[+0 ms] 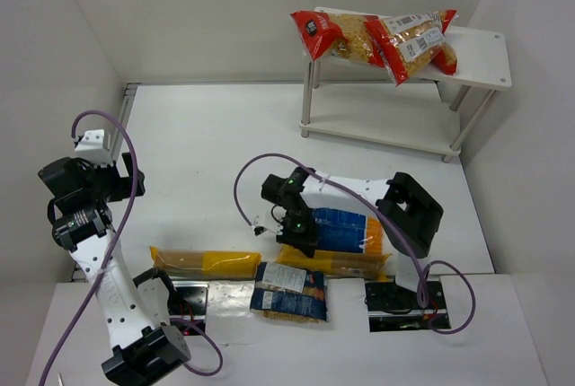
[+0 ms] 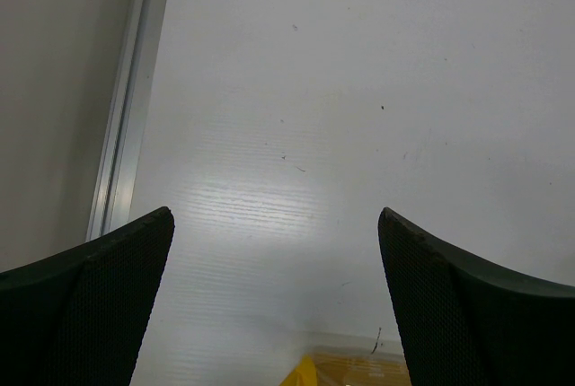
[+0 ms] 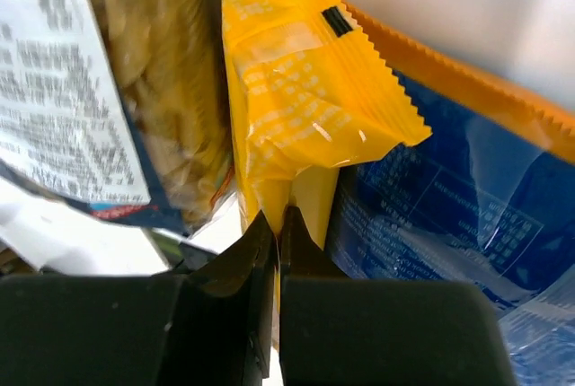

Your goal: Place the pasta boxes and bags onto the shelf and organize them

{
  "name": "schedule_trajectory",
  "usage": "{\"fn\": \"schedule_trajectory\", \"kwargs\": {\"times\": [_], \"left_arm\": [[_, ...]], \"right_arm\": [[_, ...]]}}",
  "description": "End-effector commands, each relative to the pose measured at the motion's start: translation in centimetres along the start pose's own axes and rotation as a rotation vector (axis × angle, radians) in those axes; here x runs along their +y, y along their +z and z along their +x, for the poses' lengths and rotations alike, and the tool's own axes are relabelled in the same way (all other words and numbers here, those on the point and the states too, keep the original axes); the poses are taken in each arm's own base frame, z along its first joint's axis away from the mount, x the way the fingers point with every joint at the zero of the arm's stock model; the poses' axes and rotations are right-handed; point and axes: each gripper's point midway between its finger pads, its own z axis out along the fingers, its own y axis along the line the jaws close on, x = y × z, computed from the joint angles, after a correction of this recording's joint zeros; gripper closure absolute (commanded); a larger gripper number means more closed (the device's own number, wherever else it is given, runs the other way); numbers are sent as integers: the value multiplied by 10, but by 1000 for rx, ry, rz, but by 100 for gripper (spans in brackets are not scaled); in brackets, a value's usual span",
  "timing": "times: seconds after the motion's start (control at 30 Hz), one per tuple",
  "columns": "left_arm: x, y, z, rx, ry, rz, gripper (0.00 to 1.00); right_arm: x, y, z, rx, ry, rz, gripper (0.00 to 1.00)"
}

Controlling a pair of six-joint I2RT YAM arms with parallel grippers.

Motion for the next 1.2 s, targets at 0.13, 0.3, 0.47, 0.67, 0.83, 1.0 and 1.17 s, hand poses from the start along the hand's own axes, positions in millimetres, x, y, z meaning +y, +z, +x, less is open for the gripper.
{"fn": "schedule_trajectory", "kwargs": {"times": [0.13, 0.3, 0.47, 0.67, 0.83, 1.0, 1.17], "left_arm": [[-2, -3, -9, -47, 42, 14, 0], [1, -1, -8, -39, 34, 8, 0], [3, 0, -7, -33, 35, 10, 0], [-14, 6, -2, -12, 81, 118, 0], [-54, 21, 9, 102, 151, 333, 0], [-97, 42, 25, 277, 202, 506, 0], [-160, 72, 63, 429, 433, 671, 0]], "right_arm": [[-55, -72, -108, -353, -75, 224, 100], [-85, -148, -183, -627, -88, 359, 100], [-110, -205, -232, -859, -59, 438, 43], [-128, -217, -208, -813, -7, 437, 16], [-126, -243, -141, -845, 64, 428, 11], [-119, -224, -80, -787, 160, 417, 10], [-109, -221, -32, -778, 226, 415, 10]]}}
